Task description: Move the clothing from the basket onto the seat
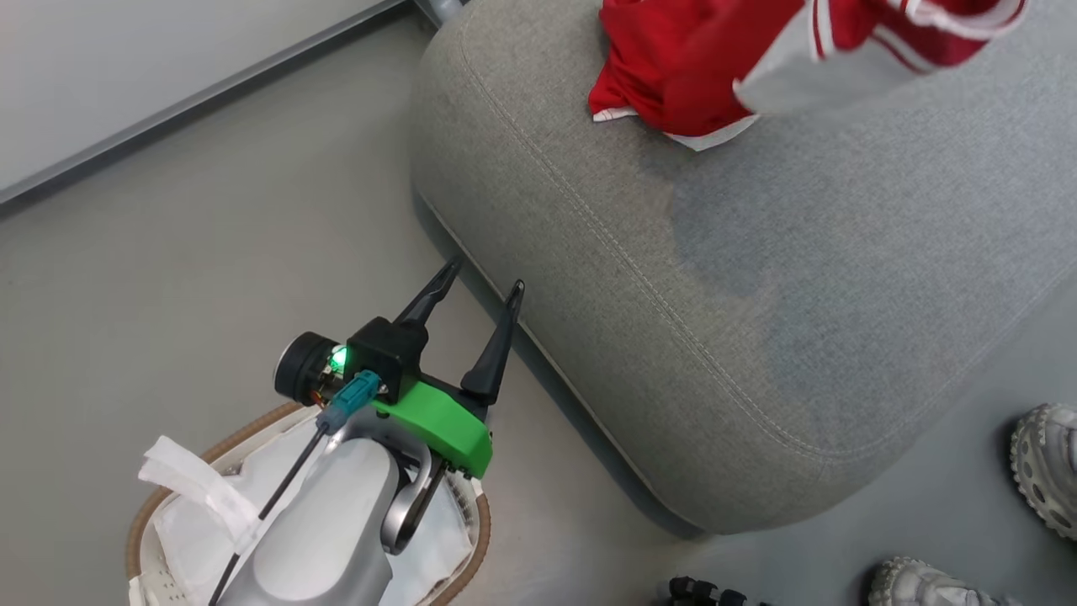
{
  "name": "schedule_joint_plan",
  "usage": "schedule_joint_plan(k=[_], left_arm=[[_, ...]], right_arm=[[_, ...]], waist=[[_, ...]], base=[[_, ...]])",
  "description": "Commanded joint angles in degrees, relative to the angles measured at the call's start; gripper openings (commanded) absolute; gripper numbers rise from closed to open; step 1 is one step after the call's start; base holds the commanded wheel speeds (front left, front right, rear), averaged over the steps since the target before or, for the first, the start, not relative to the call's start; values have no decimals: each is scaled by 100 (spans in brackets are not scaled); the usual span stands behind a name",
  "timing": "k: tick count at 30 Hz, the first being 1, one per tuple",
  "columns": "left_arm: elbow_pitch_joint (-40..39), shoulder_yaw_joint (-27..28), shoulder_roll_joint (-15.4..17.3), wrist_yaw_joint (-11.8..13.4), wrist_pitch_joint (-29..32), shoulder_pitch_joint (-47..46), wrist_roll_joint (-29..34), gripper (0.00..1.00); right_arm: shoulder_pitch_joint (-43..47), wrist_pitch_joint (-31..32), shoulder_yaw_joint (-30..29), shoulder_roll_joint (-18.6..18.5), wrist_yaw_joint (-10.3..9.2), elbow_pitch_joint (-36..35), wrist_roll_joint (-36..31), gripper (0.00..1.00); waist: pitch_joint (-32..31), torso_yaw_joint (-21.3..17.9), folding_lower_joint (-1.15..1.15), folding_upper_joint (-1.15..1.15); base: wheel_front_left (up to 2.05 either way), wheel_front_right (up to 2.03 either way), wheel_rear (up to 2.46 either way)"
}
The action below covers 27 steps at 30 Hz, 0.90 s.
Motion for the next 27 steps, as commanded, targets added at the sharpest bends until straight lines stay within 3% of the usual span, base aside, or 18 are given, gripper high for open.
schedule_joint_plan(k=[1,6,10,19,25,26,27], left_arm=[[-47,68,103,-14,-4,-133,45,100],[-131,-12,143,-14,-4,-307,125,100],[-158,-101,199,-14,-4,-485,111,100],[-195,-353,288,-14,-4,-756,122,100],[-227,-449,323,-14,-4,-823,69,100],[-229,-456,322,-14,-4,-835,61,100],[-267,-445,308,-14,-4,-864,82,100]], right_arm=[[-319,-13,66,-46,-8,175,-11,0],[-1111,-9,-24,-117,-8,1110,-45,0],[-1225,-9,-174,41,-8,1821,-198,0],[-18,-9,-765,833,-8,2856,-320,0],[852,-10,-1369,1471,-8,2956,-331,0],[946,-10,-1483,1560,-8,2944,-359,4],[1036,-10,-1587,1654,-8,2950,-398,22]], waist=[[270,27,0,-1],[616,248,0,-1],[880,445,0,-1],[1392,851,0,-1],[1443,916,0,-1],[1436,914,0,-1],[1421,918,0,-1]], base=[[0,0,0],[0,0,0],[0,0,0],[0,0,0],[0,0,0],[0,0,0],[0,0,0]])
